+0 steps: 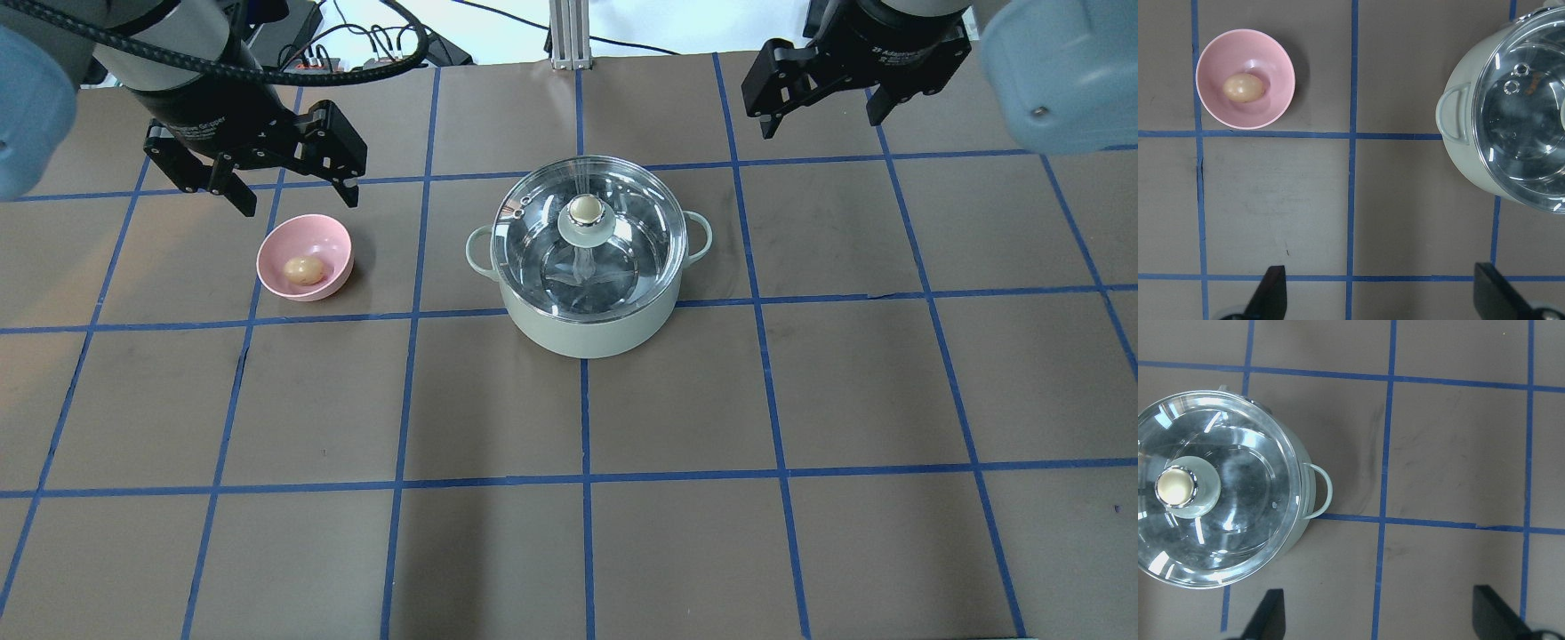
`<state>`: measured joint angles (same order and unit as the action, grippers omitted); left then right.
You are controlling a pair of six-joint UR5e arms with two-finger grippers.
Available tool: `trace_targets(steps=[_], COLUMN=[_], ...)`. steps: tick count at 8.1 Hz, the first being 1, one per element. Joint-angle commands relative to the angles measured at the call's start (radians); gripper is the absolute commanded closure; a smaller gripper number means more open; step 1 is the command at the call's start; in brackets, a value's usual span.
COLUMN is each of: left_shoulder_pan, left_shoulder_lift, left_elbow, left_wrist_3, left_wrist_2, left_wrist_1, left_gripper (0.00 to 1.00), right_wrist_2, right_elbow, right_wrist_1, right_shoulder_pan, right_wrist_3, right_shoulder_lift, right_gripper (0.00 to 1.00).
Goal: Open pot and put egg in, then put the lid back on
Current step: 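Lower the right gripper to the lid knob while the left approaches the bowl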
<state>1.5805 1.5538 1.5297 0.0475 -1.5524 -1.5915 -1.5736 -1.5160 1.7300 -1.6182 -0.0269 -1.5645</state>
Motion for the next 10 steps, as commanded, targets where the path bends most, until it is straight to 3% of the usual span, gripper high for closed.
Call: trace_targets(steps=[1, 3, 6, 10], left_shoulder_pan=[0.000, -0.014, -0.036, -0.096], left_shoulder_lift=[0.000, 0.011, 0.048, 0.120], left_elbow=[0.004, -0.005, 0.010, 0.015], left_wrist_3=[0.000, -0.003, 0.070, 0.666], left_wrist_2=[-0.001, 0.002, 0.000, -0.021], left_wrist_1=[-0.001, 0.008, 0.114, 0.119], left_gripper=[0.00, 0.00, 0.00, 0.00], right_wrist_2=[0.064, 0.067, 0.093, 0.072], right_elbow=[0.000, 0.016, 0.133, 0.154], right_wrist_1=[-0.044, -0.064, -0.050, 0.168], right_shoulder_pan=[0.000, 0.000, -0.028, -0.259], right_wrist_3=[0.002, 0.022, 0.188, 0.507], right_shoulder_lift=[0.006, 0.012, 0.168, 0.349], right_gripper=[0.00, 0.00, 0.00, 0.00])
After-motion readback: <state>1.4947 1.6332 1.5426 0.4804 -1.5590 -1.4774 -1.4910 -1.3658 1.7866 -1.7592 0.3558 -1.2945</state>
